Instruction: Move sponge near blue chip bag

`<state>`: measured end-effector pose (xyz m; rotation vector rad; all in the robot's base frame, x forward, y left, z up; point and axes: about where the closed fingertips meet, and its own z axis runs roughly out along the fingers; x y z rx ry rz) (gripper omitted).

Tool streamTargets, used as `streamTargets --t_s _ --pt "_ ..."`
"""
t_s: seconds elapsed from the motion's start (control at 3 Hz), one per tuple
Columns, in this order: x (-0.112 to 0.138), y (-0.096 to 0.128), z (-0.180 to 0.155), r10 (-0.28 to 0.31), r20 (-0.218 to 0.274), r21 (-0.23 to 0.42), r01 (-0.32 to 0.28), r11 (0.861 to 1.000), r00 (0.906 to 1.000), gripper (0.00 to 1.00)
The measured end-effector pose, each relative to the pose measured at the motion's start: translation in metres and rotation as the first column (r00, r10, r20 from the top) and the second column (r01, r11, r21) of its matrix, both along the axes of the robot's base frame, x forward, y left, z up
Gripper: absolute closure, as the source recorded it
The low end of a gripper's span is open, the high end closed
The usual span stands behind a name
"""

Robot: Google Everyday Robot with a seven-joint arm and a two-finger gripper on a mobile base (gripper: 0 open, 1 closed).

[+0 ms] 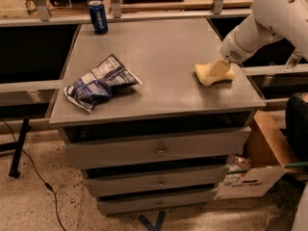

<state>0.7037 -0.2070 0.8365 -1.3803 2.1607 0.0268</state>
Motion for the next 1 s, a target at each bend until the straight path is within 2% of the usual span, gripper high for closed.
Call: streamTargets --t_s 0.33,1.0 --pt "0.0121 0.0049 -0.0103 0.009 -0.009 0.004 -0.009 1.0 0.9999 0.44" --pt "0.0122 0.005 -0.0047 0.009 -0.009 0.004 -0.009 1.0 0.9999 0.9"
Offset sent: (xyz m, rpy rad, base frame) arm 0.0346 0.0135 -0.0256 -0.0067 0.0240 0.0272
